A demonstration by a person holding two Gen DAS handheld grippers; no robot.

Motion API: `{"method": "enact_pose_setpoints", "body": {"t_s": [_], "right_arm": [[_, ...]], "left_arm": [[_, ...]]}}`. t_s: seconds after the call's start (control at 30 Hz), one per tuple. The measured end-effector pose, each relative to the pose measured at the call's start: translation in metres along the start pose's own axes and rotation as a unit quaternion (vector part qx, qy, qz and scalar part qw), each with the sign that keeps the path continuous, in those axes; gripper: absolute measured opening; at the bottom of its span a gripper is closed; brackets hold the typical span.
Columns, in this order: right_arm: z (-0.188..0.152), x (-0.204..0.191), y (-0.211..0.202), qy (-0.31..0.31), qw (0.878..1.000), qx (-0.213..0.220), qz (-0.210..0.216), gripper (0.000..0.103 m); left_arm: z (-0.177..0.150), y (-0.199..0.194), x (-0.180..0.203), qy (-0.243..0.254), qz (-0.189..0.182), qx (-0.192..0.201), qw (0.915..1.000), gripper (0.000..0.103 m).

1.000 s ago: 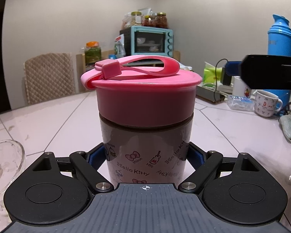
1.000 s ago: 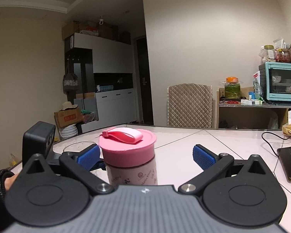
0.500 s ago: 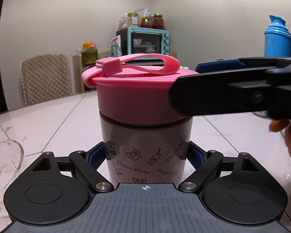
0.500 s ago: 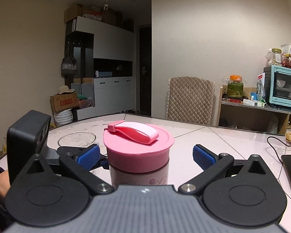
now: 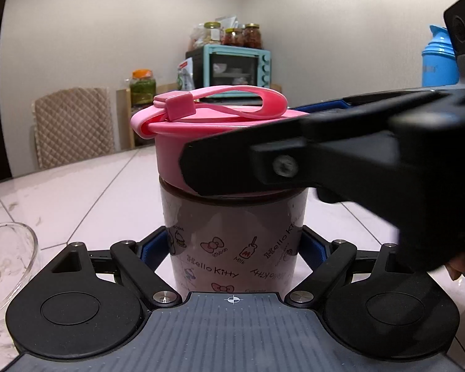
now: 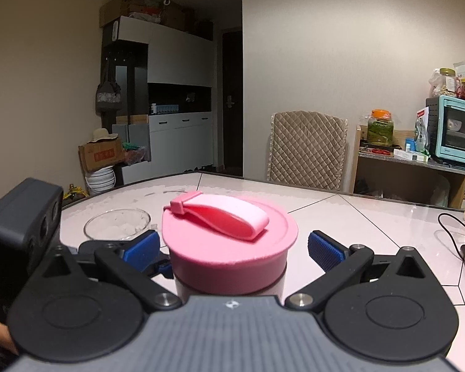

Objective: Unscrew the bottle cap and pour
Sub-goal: 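Bring the right gripper to the pink lid and close on it, then twist the pink lid with the right gripper while the left gripper holds the bottle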

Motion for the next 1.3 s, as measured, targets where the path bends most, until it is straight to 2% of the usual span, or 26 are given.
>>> {"method": "enact_pose_setpoints", "body": {"t_s": [0.13,0.47,0.57,0.63,0.77,1.17,1.3], "right_arm": [[0.0,0.001,0.004,0.004,1.0,-0.003,-0.003,0.102],[-0.002,0.002,0.009,0.006,1.0,-0.005,0.001,0.086],[-0.003,0.002,0.008,0.004,1.0,-0.003,0.006,0.085],[-0.003,0.004,0.009,0.005,1.0,-0.002,0.013,0.085],[-0.003,0.009,0.009,-0.004,0.999,-0.004,0.033,0.085],[0.004,0.033,0.008,-0.063,0.985,-0.024,0.16,0.085],[0.008,0.042,0.01,-0.077,0.973,-0.036,0.216,0.085]], "left_arm": [[0.001,0.002,-0.001,0.0,0.0,0.001,1.0,0.09],[0.003,0.007,-0.004,-0.001,-0.001,0.001,1.0,0.09],[0.004,0.008,-0.002,-0.001,-0.001,0.001,1.0,0.09],[0.006,0.008,0.019,0.0,0.002,0.0,1.0,0.09],[0.001,0.004,0.014,0.0,0.003,0.001,1.0,0.09],[0.002,0.008,0.013,-0.002,0.006,0.001,1.0,0.09],[0.001,0.007,0.015,-0.001,0.006,0.001,1.0,0.09]]}}
Point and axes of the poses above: each gripper's, at about its wrist camera, not at the fingertips, and y roughly the way its jaws point, x to its right, z to its top, the point moved 4 cm from there along y, roughly the way its jaws point, and after that the axes turned 5 degrees about y, right-handed, at the moved point
